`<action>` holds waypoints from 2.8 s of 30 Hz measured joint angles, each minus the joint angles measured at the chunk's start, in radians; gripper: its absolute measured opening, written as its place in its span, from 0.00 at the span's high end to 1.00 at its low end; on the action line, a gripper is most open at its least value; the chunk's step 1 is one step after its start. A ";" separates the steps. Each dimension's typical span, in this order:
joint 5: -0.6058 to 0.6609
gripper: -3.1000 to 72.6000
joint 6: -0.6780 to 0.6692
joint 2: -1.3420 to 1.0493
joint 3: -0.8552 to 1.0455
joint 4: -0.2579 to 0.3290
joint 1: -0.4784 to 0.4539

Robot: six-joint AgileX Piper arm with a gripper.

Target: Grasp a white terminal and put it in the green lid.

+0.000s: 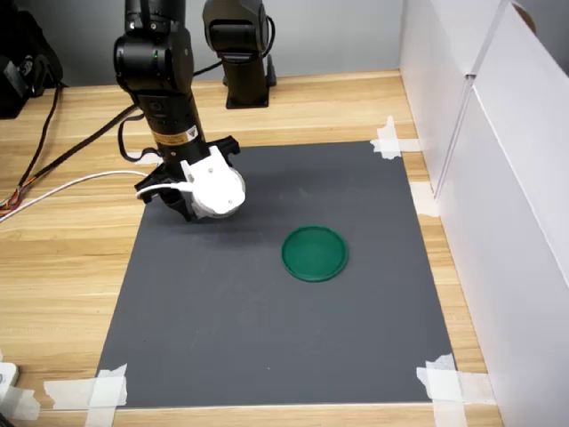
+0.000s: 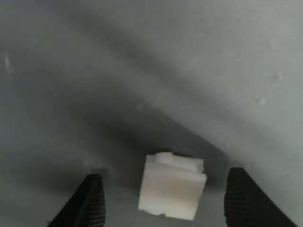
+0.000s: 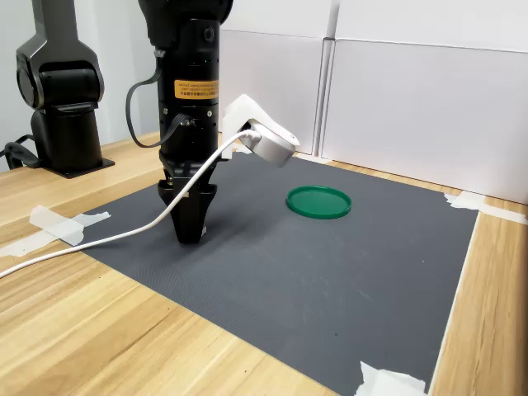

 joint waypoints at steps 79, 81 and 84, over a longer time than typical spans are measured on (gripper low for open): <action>0.049 0.59 -0.006 0.150 -0.314 0.047 0.422; 0.043 0.56 -0.008 0.151 -0.314 0.047 0.422; 0.035 0.45 -0.003 0.151 -0.314 0.053 0.422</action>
